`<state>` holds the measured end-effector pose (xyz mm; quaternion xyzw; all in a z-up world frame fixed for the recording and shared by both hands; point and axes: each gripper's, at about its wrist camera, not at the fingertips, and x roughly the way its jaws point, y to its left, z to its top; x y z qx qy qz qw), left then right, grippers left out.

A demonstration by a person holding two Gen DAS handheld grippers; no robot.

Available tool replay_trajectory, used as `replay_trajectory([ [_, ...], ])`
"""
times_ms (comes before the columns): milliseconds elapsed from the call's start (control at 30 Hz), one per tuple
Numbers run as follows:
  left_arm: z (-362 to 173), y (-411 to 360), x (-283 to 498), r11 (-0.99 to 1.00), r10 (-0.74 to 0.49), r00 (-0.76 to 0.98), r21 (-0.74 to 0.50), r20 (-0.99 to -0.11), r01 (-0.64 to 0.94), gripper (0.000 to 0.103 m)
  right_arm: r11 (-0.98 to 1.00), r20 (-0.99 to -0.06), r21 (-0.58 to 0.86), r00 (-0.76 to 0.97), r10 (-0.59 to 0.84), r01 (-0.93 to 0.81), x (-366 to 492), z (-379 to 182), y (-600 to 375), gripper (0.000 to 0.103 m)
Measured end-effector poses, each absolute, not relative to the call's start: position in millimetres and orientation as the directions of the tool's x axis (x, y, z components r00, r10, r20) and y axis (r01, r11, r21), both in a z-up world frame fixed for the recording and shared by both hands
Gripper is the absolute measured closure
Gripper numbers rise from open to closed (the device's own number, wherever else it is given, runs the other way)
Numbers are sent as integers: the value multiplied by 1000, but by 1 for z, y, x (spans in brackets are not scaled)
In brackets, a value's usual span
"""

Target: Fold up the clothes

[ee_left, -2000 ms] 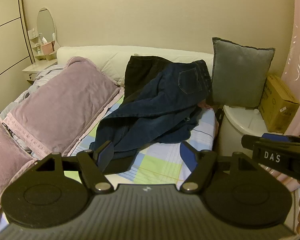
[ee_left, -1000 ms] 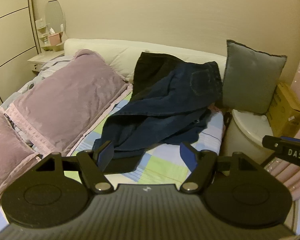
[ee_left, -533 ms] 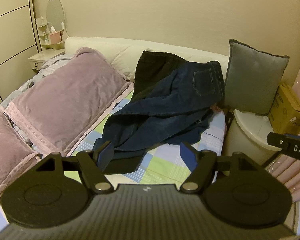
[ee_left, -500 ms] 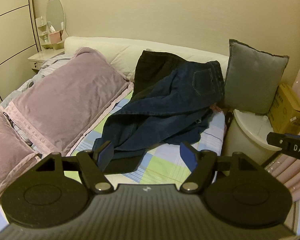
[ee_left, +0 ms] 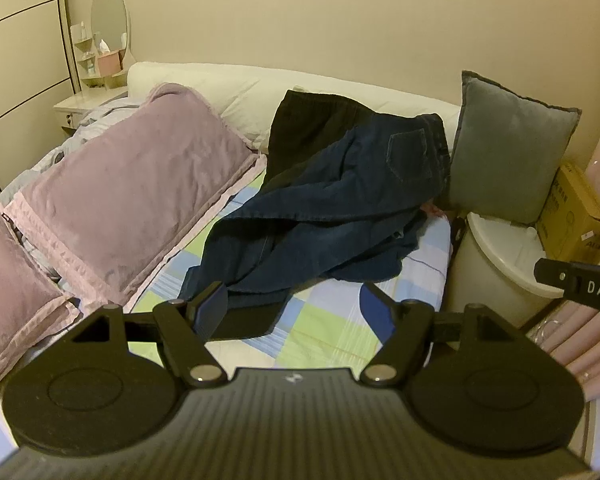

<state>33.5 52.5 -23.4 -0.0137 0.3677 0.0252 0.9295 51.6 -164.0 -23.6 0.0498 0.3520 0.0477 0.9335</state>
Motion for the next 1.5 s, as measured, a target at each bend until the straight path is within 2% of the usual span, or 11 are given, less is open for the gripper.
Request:
replay_trajectory([
  [300,-32,56,44,997,53,714,-3,-699,-78,34,984,-639,155,750,169,-89,62,-40,-174,61],
  [633,-54,47,65,998,29,697,-15,-717,-58,38,982,-712,178,680,175,-66,77,-63,-200,61],
  [900,-70,33,101,997,40,673,-15,-739,-76,38,964,-723,256,647,243,-76,109,-72,-222,61],
  [1167,-88,23,166,988,110,631,14,-768,-156,38,951,-749,273,587,306,-146,185,-96,-219,61],
  [1500,-106,-10,267,977,142,572,23,-808,-210,38,941,-785,271,519,337,-202,303,-114,-235,61],
])
